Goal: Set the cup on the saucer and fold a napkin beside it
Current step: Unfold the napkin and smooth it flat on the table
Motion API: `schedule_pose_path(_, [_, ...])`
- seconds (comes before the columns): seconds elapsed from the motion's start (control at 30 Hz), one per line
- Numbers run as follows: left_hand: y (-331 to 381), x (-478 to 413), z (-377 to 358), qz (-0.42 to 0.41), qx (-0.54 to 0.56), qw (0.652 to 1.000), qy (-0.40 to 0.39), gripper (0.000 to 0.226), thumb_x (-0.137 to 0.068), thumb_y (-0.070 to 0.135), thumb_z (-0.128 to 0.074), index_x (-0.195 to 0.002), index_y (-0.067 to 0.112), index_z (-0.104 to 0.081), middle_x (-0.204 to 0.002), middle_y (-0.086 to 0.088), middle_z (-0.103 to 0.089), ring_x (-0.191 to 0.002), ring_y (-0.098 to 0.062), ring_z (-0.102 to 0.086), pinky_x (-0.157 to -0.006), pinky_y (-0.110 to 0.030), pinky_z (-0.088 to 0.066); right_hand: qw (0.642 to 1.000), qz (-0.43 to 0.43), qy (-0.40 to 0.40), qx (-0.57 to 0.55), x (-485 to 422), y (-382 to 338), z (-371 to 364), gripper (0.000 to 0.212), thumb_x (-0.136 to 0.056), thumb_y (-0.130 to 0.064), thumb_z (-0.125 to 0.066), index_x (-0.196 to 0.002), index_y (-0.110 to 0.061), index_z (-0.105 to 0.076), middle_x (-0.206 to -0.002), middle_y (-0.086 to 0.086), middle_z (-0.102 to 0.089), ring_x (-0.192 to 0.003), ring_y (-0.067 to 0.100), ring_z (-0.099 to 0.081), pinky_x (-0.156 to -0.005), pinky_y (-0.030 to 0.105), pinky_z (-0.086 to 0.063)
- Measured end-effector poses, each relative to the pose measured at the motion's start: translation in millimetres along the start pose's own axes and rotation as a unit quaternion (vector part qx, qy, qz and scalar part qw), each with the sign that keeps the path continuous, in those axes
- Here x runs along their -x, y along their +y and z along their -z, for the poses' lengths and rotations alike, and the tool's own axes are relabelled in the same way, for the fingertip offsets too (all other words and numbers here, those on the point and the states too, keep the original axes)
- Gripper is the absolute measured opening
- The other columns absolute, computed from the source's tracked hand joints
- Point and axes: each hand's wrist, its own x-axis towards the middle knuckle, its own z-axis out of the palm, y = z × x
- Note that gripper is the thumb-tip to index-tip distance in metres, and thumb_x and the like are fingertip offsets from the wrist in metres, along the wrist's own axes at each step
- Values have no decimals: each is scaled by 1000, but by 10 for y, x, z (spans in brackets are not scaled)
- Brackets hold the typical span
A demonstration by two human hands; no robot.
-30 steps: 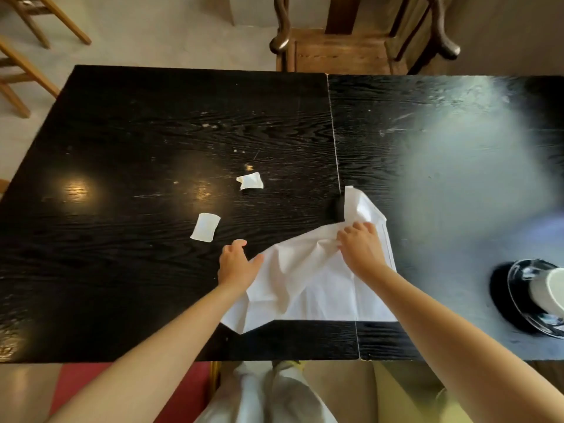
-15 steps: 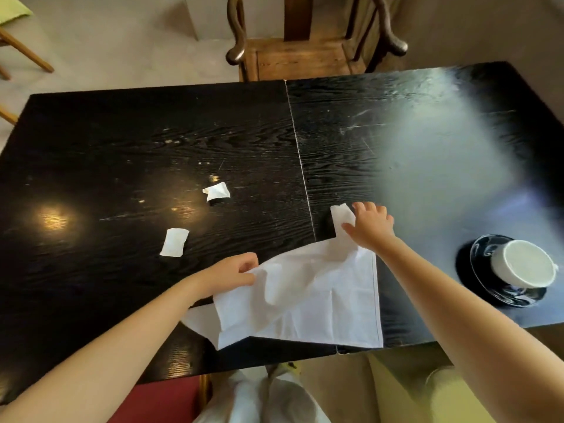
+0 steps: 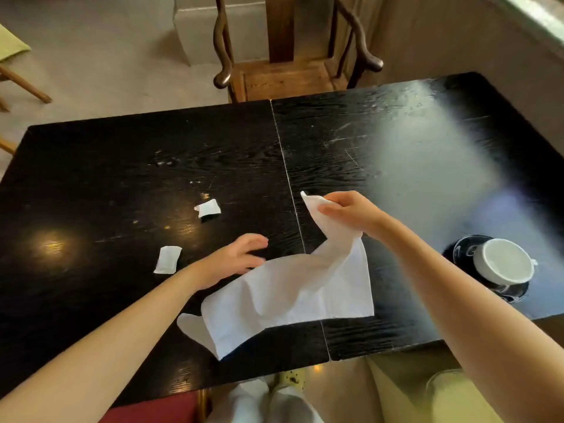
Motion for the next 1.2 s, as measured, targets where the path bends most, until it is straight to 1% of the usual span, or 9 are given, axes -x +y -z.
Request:
schedule_pose_path(0.1, [692, -7, 49, -182, -69, 978, 77, 79, -89, 13, -61, -141, 47, -13, -151, 22, -17, -137, -1, -25, -110, -26, -30, 996, 83, -36, 14, 214, -471, 271, 30, -90, -24, -55, -88, 5, -62, -73, 6, -50, -69, 16, -45, -64, 29, -35])
schedule_pose_path(0.23, [1546, 76, 136, -323, -327, 871, 172, 44, -85, 22, -66, -127, 29, -52, -145, 17, -32, -134, 3, -18, -108, -16, -16, 988, 145, -10, 49, 493, -972, 622, 30, -91, -26, -55, -81, 1, -65, -70, 7, -51, -63, 12, -44, -59, 24, -35])
schedule_pose_path(0.33, [1930, 209, 266, -316, -346, 862, 193, 19, -87, 23, -63, -105, 17, -65, -112, 3, -61, -110, -8, -51, -97, -29, -37, 983, 166, 40, 66, 635, -1165, 901, 20, -90, -26, -59, -74, -15, -65, -65, -3, -52, -56, 4, -44, -51, 14, -35])
schedule_pose_path(0.43, [2283, 379, 399, -328, -356, 860, 162, 8, -87, 24, -62, -89, 17, -64, -85, 3, -61, -82, -9, -55, -75, -29, -43, 972, 151, 44, 176, 704, -1181, 1161, 22, -86, -32, -64, -74, -14, -61, -65, -3, -48, -58, 8, -41, -52, 16, -32])
schedule_pose_path(0.57, [2749, 477, 569, -330, -418, 829, 174, 9, -87, 28, -62, -85, 20, -67, -79, 5, -61, -78, -8, -56, -67, -23, -42, 956, 65, 21, 285, 630, -954, 1416, 35, -84, -42, -64, -63, -18, -50, -62, -6, -46, -59, 13, -44, -52, 15, -33])
schedule_pose_path(0.63, [2933, 474, 673, -325, -431, 819, 192, 6, -86, 27, -63, -84, 23, -65, -78, 9, -59, -80, -11, -56, -66, -22, -40, 955, 25, 30, 293, 552, -785, 1561, 31, -85, -41, -63, -70, -15, -56, -73, 3, -56, -72, 22, -52, -63, 27, -41])
schedule_pose_path(0.8, [3254, 421, 974, -318, -450, 788, 275, 10, -86, 24, -64, -84, 15, -66, -83, -3, -61, -84, -18, -54, -68, -27, -37, 927, -56, 175, 328, 553, -588, 1999, 40, -91, -34, -57, -98, 4, -65, -95, 19, -65, -84, 29, -56, -72, 32, -41])
schedule_pose_path(1.07, [3345, 456, 1419, -315, -422, 729, 437, 25, -84, 29, -66, -94, 7, -72, -94, -11, -69, -93, -30, -61, -84, -43, -50, 859, -17, 445, 252, 696, -690, 2434, 29, -87, -15, -48, -104, -19, -71, -108, 16, -68, -101, 38, -61, -81, 37, -48])
schedule_pose_path(1.2, [3240, 446, 1516, -357, -420, 706, 445, 26, -85, 30, -64, -88, 6, -72, -85, -14, -70, -83, -31, -62, -76, -38, -47, 813, 58, 515, 265, 808, -707, 2272, 32, -88, -13, -46, -107, -19, -70, -104, 16, -71, -97, 40, -61, -77, 40, -48])
